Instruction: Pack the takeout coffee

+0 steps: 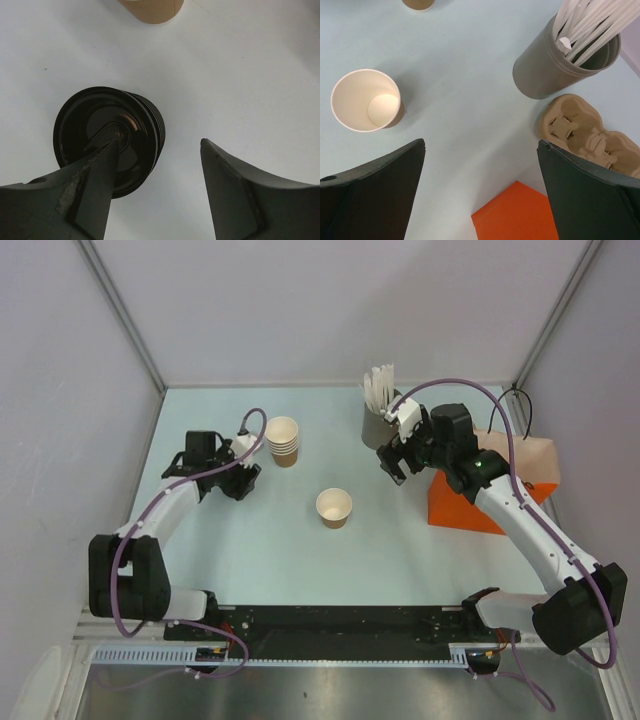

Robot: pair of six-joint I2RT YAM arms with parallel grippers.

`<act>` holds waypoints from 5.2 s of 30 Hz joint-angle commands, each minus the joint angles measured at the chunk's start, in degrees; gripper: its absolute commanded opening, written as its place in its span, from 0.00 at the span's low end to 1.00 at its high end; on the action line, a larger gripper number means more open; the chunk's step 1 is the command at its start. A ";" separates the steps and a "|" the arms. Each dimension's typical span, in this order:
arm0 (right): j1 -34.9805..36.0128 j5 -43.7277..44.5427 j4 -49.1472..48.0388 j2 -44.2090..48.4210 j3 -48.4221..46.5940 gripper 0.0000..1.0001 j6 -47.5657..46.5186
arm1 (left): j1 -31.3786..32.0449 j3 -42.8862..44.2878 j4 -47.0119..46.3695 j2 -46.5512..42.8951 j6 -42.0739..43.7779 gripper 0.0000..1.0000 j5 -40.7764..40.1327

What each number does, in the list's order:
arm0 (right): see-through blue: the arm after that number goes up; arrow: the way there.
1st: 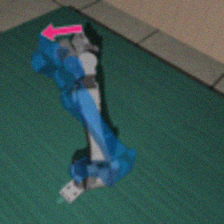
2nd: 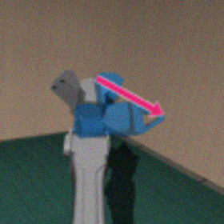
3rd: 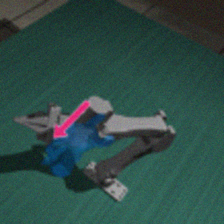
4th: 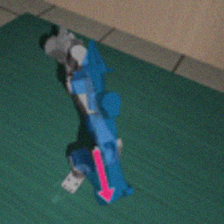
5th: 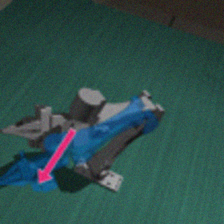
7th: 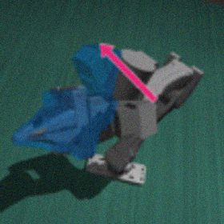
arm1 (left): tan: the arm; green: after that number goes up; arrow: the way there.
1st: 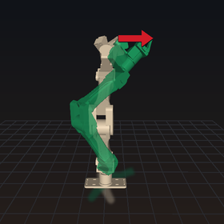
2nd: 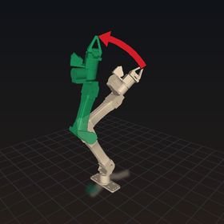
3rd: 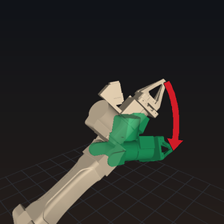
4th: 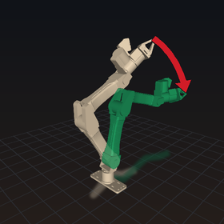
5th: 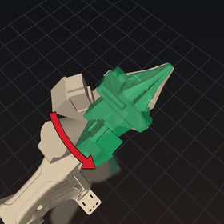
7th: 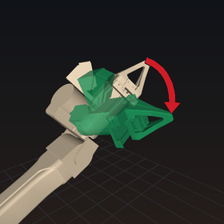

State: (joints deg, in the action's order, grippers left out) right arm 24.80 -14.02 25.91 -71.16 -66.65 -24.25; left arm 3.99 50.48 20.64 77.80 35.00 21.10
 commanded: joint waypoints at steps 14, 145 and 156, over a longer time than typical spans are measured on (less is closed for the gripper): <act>-0.19 0.13 -0.60 -0.39 -0.06 1.00 -0.53 | -1.44 3.40 -3.77 3.85 1.12 0.52 0.61; 3.93 -12.44 2.32 4.35 2.13 1.00 -9.04 | -4.43 12.71 25.75 -11.53 10.17 0.17 24.24; 29.05 3.20 2.29 7.88 6.10 0.99 -33.12 | 6.37 18.77 44.72 -11.54 15.88 0.18 28.81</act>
State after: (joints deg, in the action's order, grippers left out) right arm 47.86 -17.37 27.51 -62.35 -61.01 -45.10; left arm 7.38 64.27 56.95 66.94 46.59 44.66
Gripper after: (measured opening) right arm 0.995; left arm 0.178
